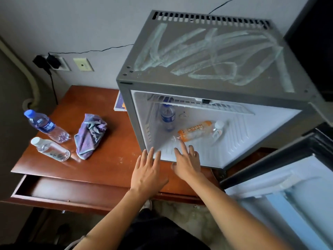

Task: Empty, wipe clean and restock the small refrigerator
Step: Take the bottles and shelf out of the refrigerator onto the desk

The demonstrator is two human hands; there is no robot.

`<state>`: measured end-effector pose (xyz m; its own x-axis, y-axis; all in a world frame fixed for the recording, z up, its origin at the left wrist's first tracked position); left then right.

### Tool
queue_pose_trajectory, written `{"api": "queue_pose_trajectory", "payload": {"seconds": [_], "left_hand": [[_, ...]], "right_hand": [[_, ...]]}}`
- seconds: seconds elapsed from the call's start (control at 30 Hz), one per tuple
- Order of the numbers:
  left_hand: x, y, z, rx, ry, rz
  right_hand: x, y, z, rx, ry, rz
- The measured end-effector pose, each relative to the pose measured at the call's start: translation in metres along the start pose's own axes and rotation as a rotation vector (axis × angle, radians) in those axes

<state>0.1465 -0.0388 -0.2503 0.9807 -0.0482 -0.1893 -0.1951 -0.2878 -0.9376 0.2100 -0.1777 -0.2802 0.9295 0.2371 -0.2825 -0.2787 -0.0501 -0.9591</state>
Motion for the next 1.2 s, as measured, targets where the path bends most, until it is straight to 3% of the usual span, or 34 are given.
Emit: {"api": "queue_pose_trajectory", "payload": {"seconds": [0.33, 0.5, 0.77, 0.97, 1.2], "left_hand": [[0.019, -0.005, 0.009, -0.030, 0.013, 0.017], [0.019, -0.006, 0.014, -0.032, 0.029, 0.001], [0.018, -0.005, 0.013, -0.011, 0.027, -0.031], [0.003, -0.013, 0.004, -0.050, -0.037, -0.138], [-0.046, -0.022, 0.003, -0.091, -0.085, -0.291]], "right_hand": [[0.062, 0.001, 0.009, -0.449, -0.051, 0.073], [0.070, 0.007, 0.011, -0.531, -0.035, 0.109], [0.033, 0.001, 0.019, -0.277, -0.131, -0.005], [-0.028, -0.020, 0.032, -0.047, -0.232, -0.336], [-0.080, -0.042, 0.041, 0.178, -0.283, -0.542]]}}
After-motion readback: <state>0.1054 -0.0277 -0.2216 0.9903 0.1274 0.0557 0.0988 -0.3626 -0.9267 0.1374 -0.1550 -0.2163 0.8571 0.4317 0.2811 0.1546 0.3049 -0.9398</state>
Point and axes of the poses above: each hand's wrist, its own x-axis towards the middle knuckle, its own y-axis out of the palm, z = x × y, the point moved 6 cm from there along x, towards the middle knuckle, and after that the axes turned 7 degrees about -x, right-handed, at the moved point
